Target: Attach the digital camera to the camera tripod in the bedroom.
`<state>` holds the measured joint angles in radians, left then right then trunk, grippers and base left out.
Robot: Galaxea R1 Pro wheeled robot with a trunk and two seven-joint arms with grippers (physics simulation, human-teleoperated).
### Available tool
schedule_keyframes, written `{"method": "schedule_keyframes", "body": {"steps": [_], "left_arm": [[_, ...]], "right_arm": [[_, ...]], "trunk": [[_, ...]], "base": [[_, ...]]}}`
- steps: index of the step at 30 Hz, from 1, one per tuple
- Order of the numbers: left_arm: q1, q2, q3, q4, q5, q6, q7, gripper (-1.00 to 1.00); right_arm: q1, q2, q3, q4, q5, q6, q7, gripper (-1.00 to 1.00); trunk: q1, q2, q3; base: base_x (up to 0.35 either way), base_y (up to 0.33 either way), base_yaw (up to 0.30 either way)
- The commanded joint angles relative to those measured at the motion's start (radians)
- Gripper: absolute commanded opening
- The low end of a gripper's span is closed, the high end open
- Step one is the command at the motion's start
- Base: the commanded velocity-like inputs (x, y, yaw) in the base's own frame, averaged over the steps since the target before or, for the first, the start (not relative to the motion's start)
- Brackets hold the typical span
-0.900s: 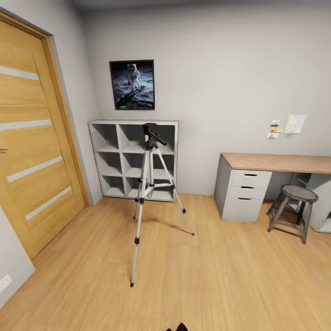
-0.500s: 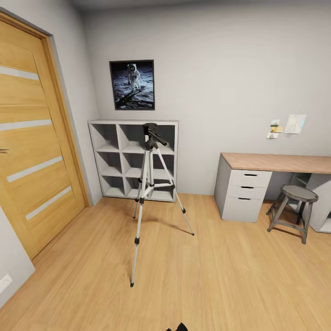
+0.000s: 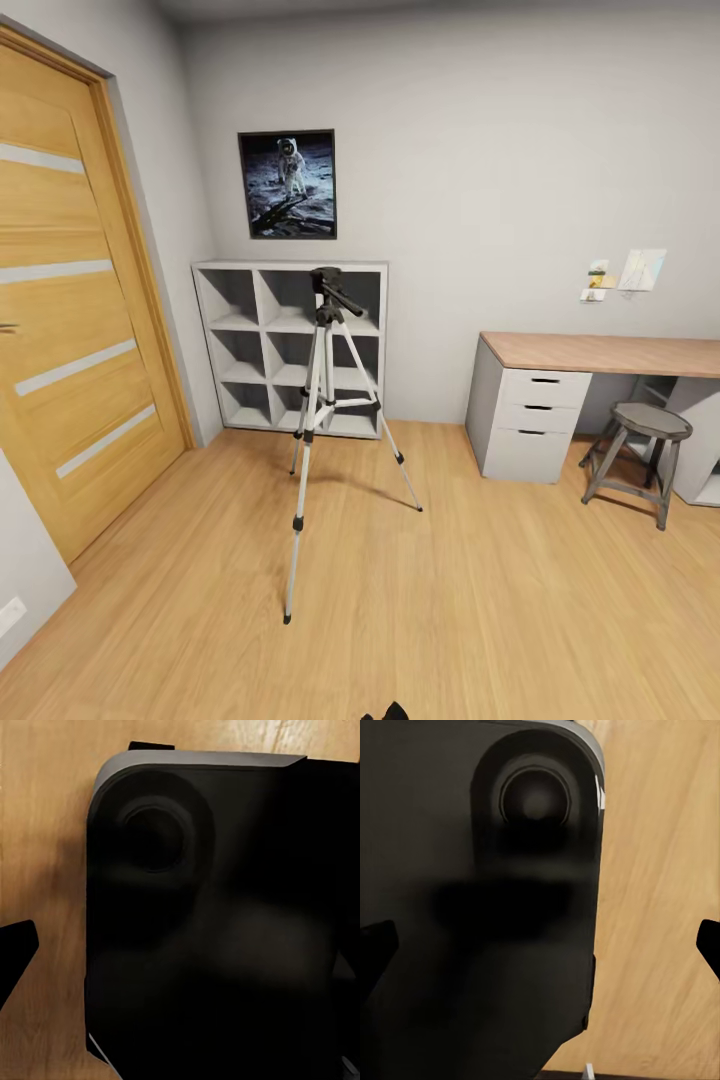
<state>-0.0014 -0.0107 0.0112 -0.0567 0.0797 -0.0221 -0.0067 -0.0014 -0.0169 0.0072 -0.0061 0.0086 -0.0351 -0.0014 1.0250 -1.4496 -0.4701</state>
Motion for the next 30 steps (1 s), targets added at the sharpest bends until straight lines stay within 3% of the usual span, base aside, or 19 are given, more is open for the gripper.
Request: {"method": "schedule_keyframes", "body": {"steps": [1,16,24,30], "left_arm": [[0.000,0.000,0.000,0.000,0.009,-0.007,0.000,1.00],[0.000,0.002,-0.006,-0.001,0.005,-0.018,0.000,1.00],[0.000,0.025,-0.008,-0.006,-0.002,-0.019,0.003,1.00],[0.000,0.025,-0.011,-0.005,-0.001,-0.019,0.004,1.00]], "right_arm": [[0.000,-0.002,0.001,0.000,0.001,-0.003,0.000,1.00],[0.000,-0.007,0.000,0.000,0.001,-0.006,0.000,1.00],[0.000,-0.007,0.000,0.000,-0.001,-0.006,0.000,1.00],[0.000,-0.006,0.000,0.000,-0.001,-0.007,0.000,1.00]], "trunk": [[0.000,0.000,-0.002],[0.000,0.000,-0.024],[0.000,0.000,-0.037],[0.000,0.000,-0.046]], "base": [[0.000,0.000,0.000],[0.000,0.000,0.000],[0.000,0.000,0.000],[0.000,0.000,0.000]]}}
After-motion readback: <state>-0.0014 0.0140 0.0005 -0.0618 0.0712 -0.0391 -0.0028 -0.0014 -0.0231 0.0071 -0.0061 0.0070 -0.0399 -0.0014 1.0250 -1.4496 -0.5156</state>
